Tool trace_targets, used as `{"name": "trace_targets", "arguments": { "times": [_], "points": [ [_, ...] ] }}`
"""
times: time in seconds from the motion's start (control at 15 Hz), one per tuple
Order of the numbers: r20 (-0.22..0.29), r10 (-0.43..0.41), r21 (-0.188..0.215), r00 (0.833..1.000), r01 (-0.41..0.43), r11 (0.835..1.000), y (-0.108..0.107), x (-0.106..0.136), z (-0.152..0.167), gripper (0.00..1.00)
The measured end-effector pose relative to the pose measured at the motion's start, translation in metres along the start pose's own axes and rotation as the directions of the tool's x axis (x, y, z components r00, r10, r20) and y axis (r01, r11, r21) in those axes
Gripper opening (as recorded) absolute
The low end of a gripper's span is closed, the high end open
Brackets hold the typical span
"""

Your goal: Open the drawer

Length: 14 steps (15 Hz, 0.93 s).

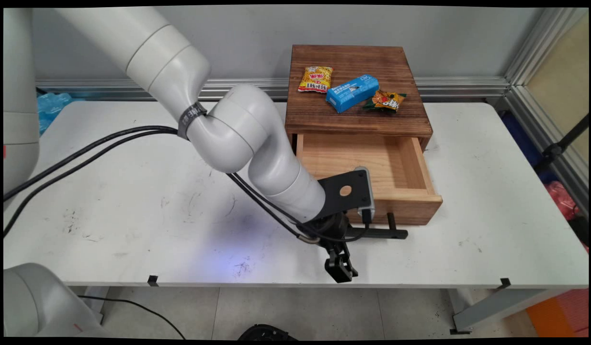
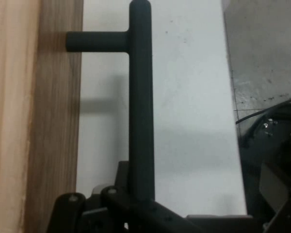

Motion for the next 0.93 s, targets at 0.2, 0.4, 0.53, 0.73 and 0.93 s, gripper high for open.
{"name": "trace_targets", "arguments": {
  "times": [0.2, 0.4, 0.53, 0.73, 0.93],
  "points": [
    [-0.002, 0.01, -0.006, 1.0, -0.01, 1.0, 0.007, 0.001, -0.001, 1.0],
    [-0.003, 0.02, -0.014, 1.0, -0.02, 1.0, 0.015, 0.0, -0.002, 1.0],
    [-0.003, 0.025, -0.019, 1.0, -0.026, 1.0, 0.019, -0.001, -0.002, 1.0],
    [-0.005, 0.036, -0.029, 0.999, -0.036, 0.999, 0.027, -0.001, -0.002, 1.0],
    [-0.008, 0.045, -0.037, 0.999, -0.045, 0.998, 0.034, -0.001, -0.002, 1.0]
  ]
}}
